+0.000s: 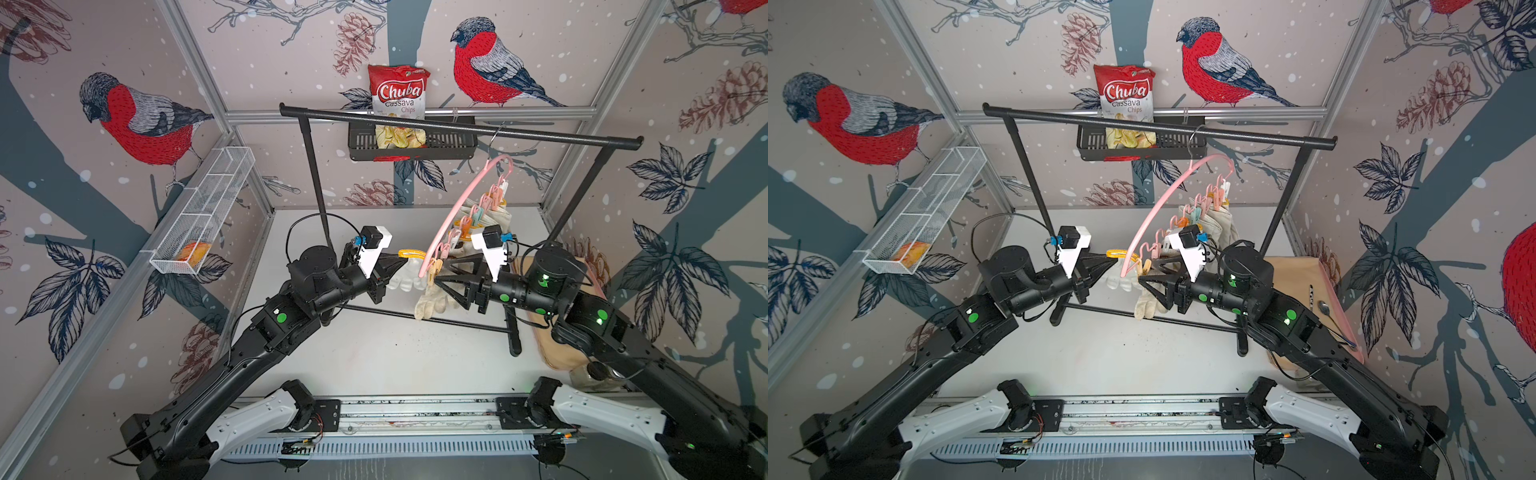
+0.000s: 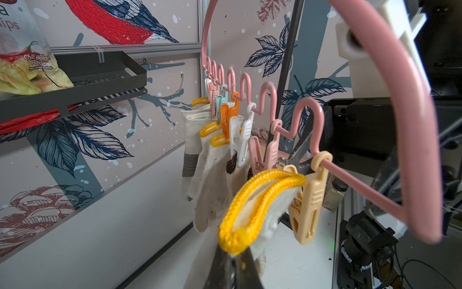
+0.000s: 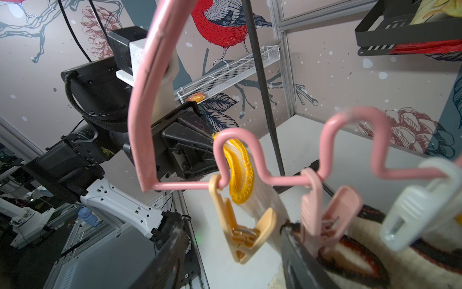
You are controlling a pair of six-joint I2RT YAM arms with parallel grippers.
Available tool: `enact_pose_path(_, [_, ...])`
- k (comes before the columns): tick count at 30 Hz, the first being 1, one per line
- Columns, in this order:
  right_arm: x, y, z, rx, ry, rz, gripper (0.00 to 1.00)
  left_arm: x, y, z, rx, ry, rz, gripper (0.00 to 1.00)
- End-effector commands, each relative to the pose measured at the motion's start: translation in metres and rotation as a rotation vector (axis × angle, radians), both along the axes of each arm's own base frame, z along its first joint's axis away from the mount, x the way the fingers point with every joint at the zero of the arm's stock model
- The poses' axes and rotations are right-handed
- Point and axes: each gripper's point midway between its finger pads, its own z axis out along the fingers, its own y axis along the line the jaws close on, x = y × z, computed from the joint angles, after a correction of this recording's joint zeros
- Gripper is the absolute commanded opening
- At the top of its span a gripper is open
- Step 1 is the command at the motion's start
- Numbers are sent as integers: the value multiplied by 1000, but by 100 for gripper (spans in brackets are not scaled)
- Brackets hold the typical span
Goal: Clip the gloves onto a hanger to dry
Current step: Open the clamp at the hanger.
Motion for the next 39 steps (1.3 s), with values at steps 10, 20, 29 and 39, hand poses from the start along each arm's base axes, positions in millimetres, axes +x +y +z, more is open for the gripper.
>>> enact_pose_path(10, [6,9,0,-2,-15,-17,62,0,-1,6,-8,-20,-3,0])
enact_pose_path(20, [9,8,1,-1,-24,-35,57,0,-1,6,-5,-19,-3,0])
enact_pose_path(29, [11,8,1,9,-16,-43,46,0,-1,6,-7,-19,-4,0])
enact_pose_path(39, [11,8,2,6,-21,-45,36,-2,2,3,-2,-14,0,0])
